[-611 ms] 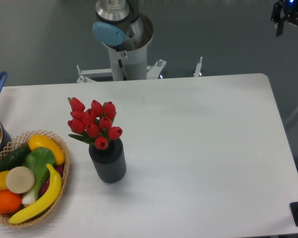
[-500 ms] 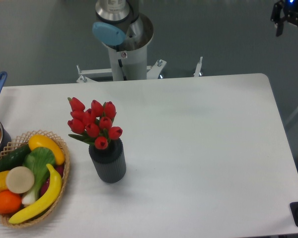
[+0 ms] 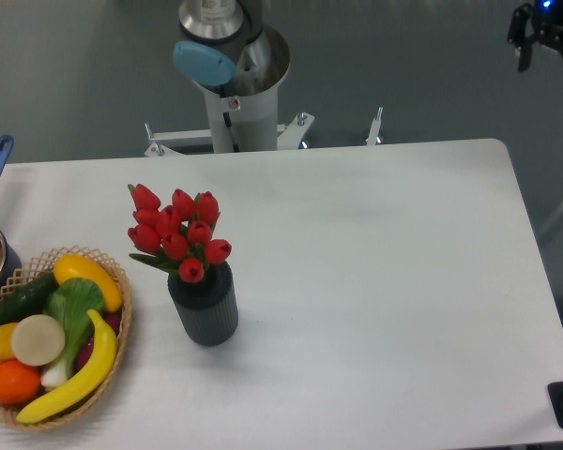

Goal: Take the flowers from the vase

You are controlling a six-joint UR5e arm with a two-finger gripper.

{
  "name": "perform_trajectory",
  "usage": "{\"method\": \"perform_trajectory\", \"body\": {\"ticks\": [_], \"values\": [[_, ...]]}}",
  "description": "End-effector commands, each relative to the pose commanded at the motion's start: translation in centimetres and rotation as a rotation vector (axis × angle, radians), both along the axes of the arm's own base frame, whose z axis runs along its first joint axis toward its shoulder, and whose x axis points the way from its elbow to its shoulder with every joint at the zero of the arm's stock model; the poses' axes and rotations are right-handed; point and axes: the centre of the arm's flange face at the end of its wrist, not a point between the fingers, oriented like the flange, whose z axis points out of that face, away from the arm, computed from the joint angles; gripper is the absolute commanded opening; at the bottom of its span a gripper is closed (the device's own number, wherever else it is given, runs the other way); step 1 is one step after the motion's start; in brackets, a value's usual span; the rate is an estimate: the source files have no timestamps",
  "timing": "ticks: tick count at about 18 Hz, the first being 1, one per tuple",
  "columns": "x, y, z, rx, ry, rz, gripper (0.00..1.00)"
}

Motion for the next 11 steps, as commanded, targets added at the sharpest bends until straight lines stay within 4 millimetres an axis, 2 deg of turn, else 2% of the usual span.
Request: {"method": "perform_trajectory", "body": {"ticks": [3,5,8,11], "values": [[1.1,3.7,-1.2,0.099,-0.054,0.124,1.0],[2.1,6.9,-2.0,0.121,-0.061,0.149,1.0],[3.3,10.0,-3.6,0.177,-0.103,0.222,1.0],[5.2,12.8,-4.9,0.267,-0.166,0.217,1.0]]}}
